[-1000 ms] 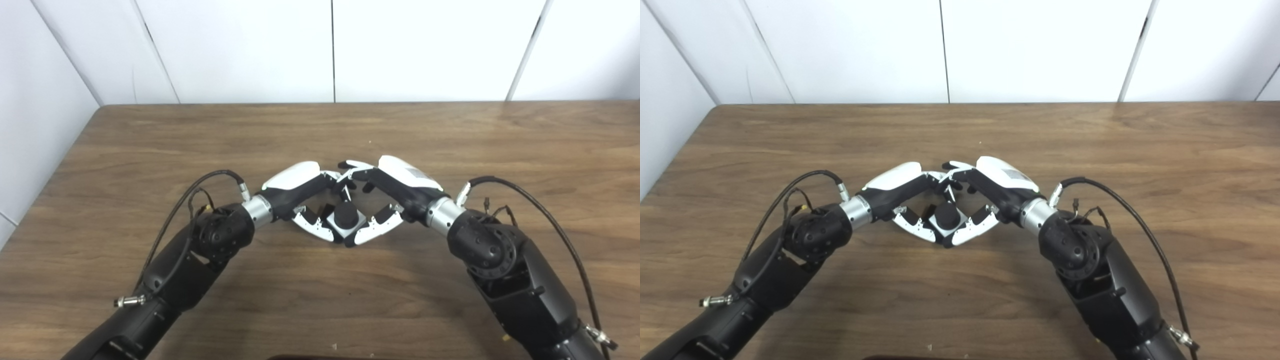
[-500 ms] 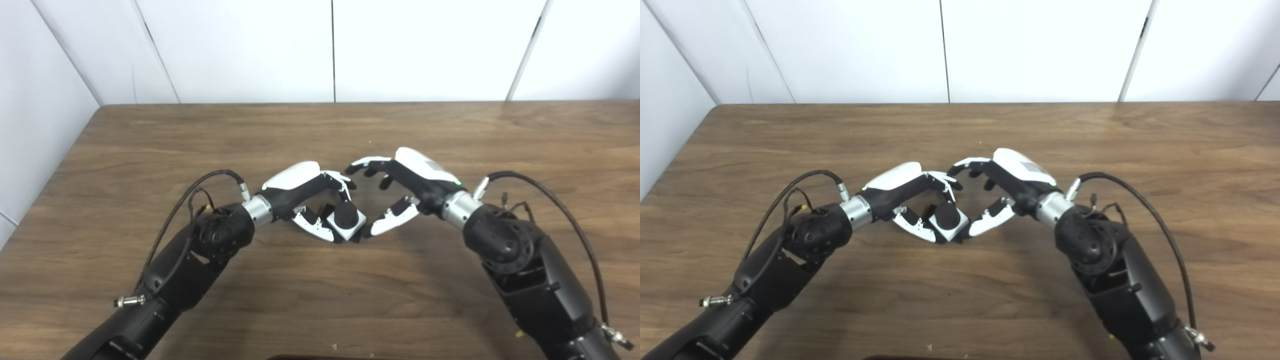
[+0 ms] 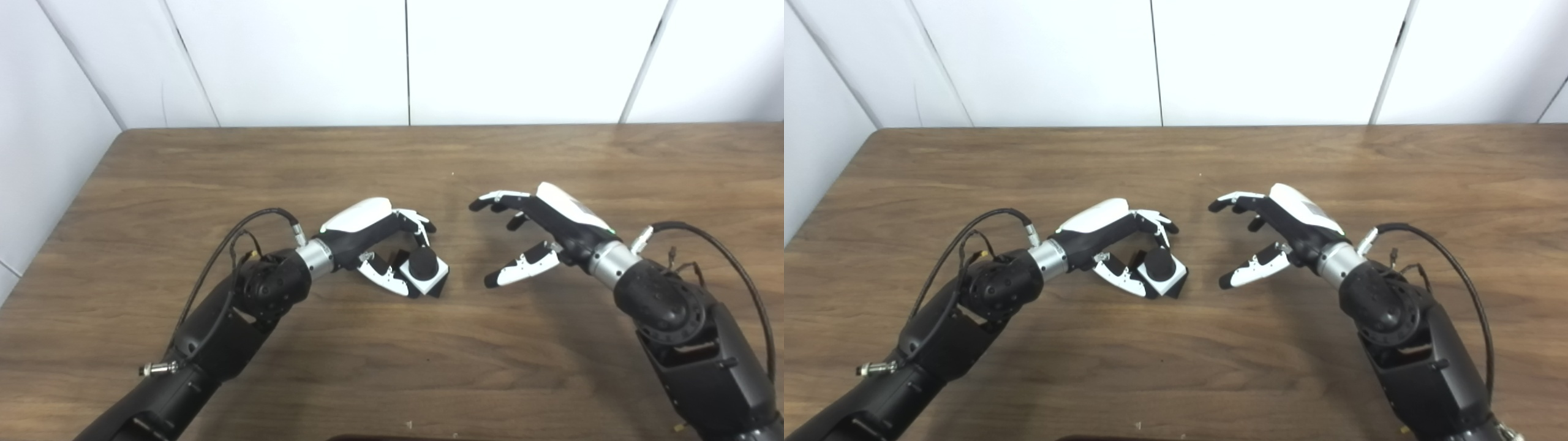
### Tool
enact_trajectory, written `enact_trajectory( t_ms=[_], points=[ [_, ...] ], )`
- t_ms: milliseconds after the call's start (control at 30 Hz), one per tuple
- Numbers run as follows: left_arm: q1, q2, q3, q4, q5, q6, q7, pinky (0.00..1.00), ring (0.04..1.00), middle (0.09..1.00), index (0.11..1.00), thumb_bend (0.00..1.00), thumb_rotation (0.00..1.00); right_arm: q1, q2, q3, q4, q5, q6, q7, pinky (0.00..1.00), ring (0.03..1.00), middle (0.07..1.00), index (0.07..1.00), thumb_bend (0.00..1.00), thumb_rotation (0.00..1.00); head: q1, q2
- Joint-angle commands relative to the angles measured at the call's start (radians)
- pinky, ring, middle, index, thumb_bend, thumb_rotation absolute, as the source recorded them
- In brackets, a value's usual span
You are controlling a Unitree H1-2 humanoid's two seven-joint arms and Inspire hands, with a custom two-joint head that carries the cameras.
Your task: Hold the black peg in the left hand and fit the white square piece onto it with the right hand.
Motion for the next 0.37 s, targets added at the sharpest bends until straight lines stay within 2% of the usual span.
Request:
enact_trajectory(
  t_ms=[0,333],
  points=[
    [0.083,0.016,-0.063,0.073,0.03,0.052,-0.107,0.87,0.91,0.842,0.49,0.52,0.07,-0.023,-0.015,-0.031,-0.018,0.016,-0.035,-0.037,0.7,0.84,0.868,0.783,0.83,0.17,-0.003,0.0],
    [0.083,0.029,-0.056,0.066,0.029,0.057,-0.11,0.87,0.914,0.849,0.49,0.52,0.07,0.011,-0.023,-0.105,-0.006,0.032,-0.059,-0.119,0.72,0.823,0.849,0.768,0.79,0.12,-0.044,-0.009]
  ],
)
